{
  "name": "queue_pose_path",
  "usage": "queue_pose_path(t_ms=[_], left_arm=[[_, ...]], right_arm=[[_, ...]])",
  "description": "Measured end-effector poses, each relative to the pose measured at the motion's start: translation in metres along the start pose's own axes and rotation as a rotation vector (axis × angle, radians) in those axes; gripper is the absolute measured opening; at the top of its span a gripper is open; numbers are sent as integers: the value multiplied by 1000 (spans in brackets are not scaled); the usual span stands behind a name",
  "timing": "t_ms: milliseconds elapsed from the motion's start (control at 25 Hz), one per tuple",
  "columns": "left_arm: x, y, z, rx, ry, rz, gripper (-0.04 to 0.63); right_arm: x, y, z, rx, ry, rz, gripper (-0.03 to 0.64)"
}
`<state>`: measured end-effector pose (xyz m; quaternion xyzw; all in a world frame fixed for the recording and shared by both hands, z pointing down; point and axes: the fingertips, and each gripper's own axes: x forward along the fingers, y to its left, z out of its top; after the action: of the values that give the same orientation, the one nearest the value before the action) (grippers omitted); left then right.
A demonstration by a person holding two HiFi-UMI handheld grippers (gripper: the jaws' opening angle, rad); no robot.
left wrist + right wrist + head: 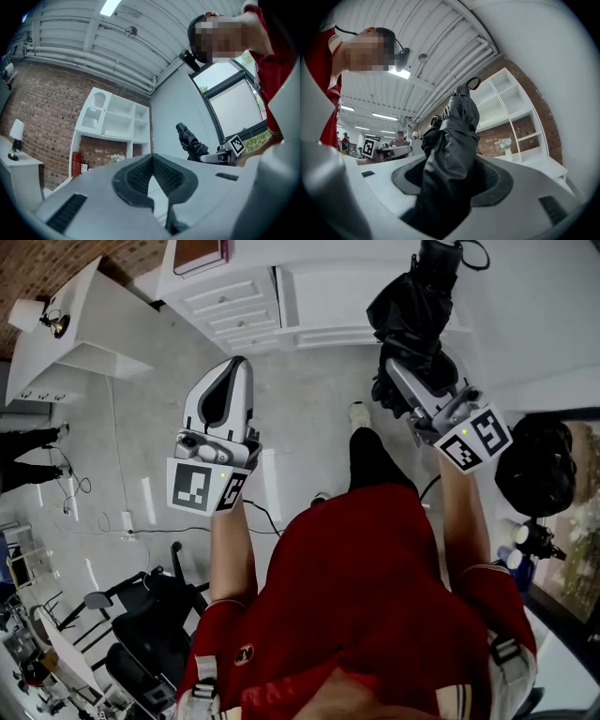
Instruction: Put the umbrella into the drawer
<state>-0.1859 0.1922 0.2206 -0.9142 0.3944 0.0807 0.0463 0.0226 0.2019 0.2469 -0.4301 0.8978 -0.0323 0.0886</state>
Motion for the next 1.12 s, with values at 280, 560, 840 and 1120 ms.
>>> queue_pose_path(t_ms=[280, 560, 840, 1120], left_arm=[[97, 43, -24, 27, 39, 79, 6], [198, 72, -38, 47, 55, 146, 6], [247, 93, -59, 44, 79, 210, 6], [265, 116, -76, 36, 104, 237, 6]], right_arm=[[62, -101, -2, -68, 50, 101, 252], [113, -196, -1, -136, 120, 219, 252], [151, -251, -24, -166, 200, 314, 252], [183, -267, -54, -248, 316, 376, 252]])
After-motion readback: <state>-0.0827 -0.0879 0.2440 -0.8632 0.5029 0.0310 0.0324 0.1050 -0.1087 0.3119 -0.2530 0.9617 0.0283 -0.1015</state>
